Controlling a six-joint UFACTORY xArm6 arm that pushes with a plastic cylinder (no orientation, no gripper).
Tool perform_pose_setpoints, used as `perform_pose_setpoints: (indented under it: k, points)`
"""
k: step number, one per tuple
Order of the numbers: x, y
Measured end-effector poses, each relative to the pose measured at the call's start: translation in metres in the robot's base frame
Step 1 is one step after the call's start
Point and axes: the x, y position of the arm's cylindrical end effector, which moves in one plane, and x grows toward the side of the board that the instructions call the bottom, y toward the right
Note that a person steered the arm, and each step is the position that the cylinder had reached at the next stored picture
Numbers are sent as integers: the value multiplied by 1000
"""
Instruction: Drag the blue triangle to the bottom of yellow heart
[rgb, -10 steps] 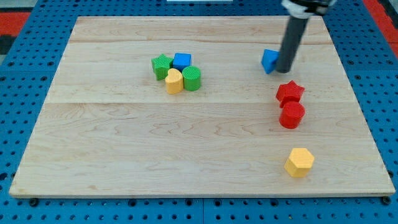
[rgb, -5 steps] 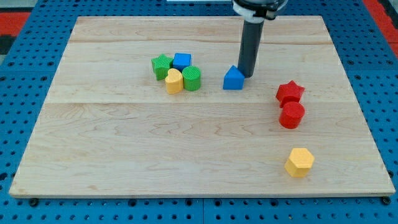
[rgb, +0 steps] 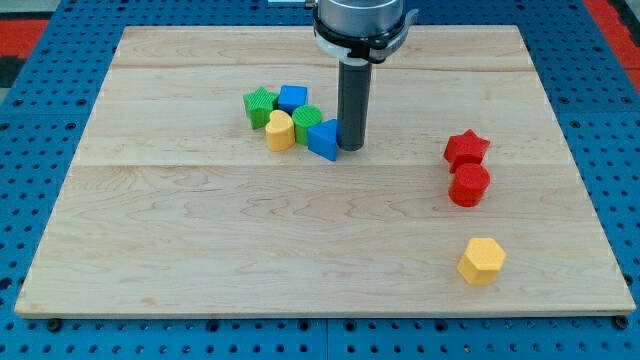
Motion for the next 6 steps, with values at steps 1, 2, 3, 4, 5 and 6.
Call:
perform_pose_setpoints:
  k: [1, 2, 3, 4, 5, 6]
  points:
    - [-5, 0]
    - [-7, 0]
    - [-4, -4]
    - [12, -9]
    - [22, -34]
    - [20, -61]
